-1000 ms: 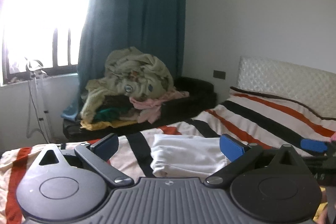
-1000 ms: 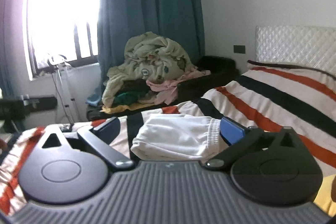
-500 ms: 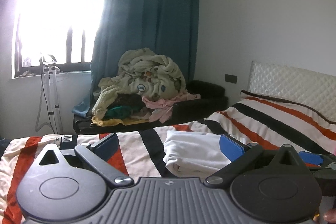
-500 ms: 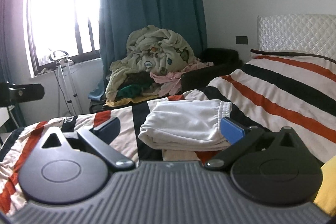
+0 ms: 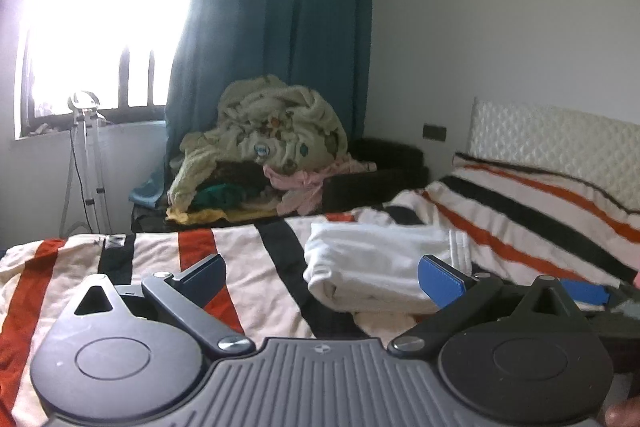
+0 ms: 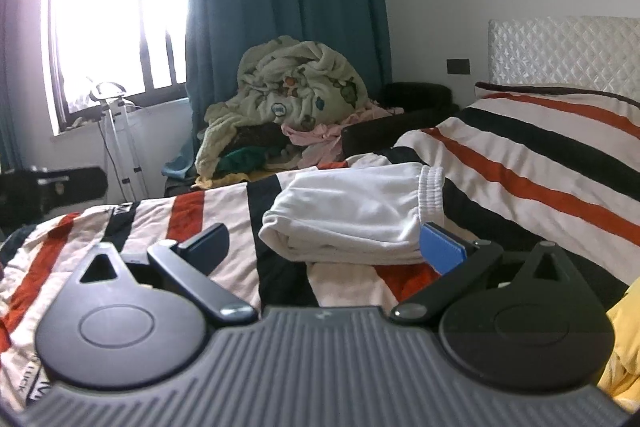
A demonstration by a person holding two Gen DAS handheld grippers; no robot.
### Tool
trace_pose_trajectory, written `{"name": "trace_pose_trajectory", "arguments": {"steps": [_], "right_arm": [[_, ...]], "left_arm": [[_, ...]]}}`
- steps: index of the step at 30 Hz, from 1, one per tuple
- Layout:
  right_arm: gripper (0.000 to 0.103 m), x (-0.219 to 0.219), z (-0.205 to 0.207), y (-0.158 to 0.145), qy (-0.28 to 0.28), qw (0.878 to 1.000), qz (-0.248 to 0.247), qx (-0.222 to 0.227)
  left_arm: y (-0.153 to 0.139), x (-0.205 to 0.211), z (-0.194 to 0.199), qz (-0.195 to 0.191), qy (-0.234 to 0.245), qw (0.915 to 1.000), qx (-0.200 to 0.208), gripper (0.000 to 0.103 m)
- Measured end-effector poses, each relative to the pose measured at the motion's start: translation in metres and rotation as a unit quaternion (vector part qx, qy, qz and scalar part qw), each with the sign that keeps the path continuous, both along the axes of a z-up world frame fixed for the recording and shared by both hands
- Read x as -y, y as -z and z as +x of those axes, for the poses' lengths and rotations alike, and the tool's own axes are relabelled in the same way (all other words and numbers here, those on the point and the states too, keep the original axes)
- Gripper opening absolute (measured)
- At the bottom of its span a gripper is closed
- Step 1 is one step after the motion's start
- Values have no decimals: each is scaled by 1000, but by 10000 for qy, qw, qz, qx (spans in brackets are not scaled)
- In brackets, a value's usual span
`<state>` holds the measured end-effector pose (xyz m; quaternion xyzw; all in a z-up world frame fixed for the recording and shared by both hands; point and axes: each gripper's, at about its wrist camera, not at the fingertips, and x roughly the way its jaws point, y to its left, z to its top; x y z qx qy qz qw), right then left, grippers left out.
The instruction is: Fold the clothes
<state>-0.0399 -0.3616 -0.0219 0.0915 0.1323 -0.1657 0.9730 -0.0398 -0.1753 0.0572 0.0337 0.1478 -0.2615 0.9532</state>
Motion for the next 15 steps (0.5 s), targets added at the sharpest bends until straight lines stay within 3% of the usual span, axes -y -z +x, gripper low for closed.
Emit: {"name": "trace_pose_trajectory", "arguments": {"steps": [15], "right_arm": [[103,-6,13,12,251,9992,-289,-116]], "left_arm": [[31,1,18,108,-37,9997,-224,103]]}}
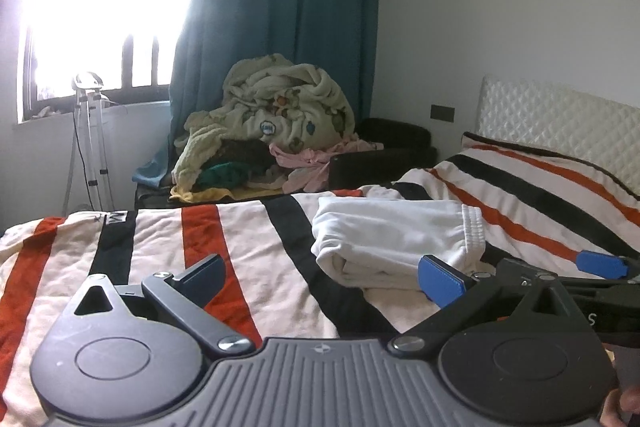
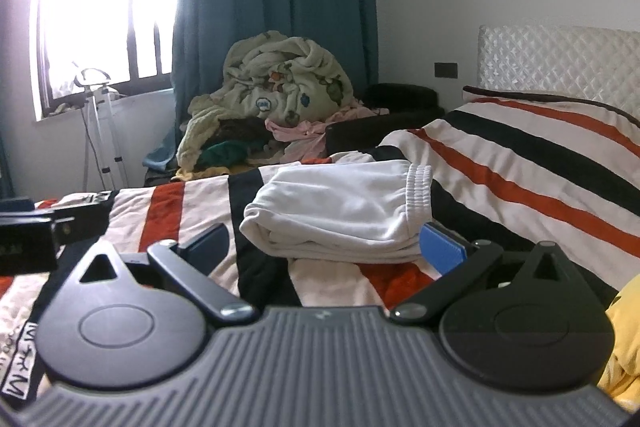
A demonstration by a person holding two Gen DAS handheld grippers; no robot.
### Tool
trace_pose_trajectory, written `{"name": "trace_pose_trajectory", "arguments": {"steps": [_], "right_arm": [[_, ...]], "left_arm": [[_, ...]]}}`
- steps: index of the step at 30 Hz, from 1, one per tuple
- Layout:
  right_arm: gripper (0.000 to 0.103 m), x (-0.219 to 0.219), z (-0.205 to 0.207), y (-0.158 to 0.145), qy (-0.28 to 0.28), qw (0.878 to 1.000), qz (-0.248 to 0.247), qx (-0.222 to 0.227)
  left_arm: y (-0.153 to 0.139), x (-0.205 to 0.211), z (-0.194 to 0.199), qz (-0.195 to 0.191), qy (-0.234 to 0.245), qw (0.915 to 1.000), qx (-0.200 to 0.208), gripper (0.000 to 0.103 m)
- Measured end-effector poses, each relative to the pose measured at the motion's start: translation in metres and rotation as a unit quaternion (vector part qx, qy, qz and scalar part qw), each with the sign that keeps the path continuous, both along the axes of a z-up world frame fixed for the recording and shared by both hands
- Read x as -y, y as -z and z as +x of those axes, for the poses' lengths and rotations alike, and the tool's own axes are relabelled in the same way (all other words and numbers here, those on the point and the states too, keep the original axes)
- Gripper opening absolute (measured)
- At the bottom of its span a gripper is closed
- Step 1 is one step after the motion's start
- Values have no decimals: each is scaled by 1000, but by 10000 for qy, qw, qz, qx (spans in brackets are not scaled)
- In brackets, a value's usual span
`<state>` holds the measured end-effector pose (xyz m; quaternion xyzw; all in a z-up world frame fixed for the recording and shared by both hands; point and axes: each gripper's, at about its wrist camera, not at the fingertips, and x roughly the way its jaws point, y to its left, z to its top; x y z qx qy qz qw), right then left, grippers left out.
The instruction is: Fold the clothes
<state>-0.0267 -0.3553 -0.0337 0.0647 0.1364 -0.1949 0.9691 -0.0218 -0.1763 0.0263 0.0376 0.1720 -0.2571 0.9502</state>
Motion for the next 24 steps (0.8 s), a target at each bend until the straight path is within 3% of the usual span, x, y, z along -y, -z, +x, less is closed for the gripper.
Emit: {"name": "trace_pose_trajectory", "arguments": {"steps": [24], "right_arm": [[103,-5,12,5,18,9997,-128,-185]], "left_arm": [[7,1,1,50,-36,10000,-55,103]]}}
